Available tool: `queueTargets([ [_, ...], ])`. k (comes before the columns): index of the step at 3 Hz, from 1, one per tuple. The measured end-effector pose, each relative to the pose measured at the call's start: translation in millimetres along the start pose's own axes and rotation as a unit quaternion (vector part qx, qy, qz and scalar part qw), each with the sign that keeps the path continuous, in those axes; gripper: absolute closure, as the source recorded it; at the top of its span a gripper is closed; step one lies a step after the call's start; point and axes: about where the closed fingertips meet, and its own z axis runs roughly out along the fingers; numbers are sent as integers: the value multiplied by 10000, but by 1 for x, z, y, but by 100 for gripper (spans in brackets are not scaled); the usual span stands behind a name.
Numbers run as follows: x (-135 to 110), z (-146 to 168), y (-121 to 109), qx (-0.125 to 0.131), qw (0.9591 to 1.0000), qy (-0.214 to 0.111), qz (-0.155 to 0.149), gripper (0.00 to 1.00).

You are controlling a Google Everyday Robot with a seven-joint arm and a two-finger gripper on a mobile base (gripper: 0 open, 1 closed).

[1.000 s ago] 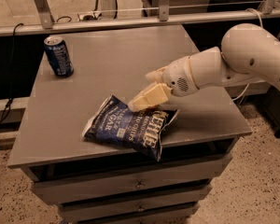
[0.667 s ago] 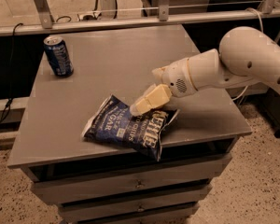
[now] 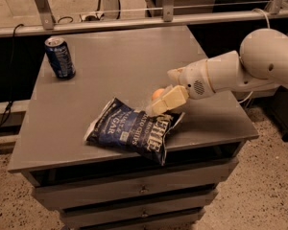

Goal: Move orange near blue chip bag

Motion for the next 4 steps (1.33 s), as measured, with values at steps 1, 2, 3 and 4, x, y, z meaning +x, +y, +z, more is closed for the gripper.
queueTargets([
  [1,6,-37,-28,168,9997,-15,-149,0],
  [2,6,-85,-61,322,9983,-72,-486,0],
  [3,-1,-131,-88,499,9945,-74,-923,0],
  [4,-3,-171,-109,668,9901,-118,-1225,0],
])
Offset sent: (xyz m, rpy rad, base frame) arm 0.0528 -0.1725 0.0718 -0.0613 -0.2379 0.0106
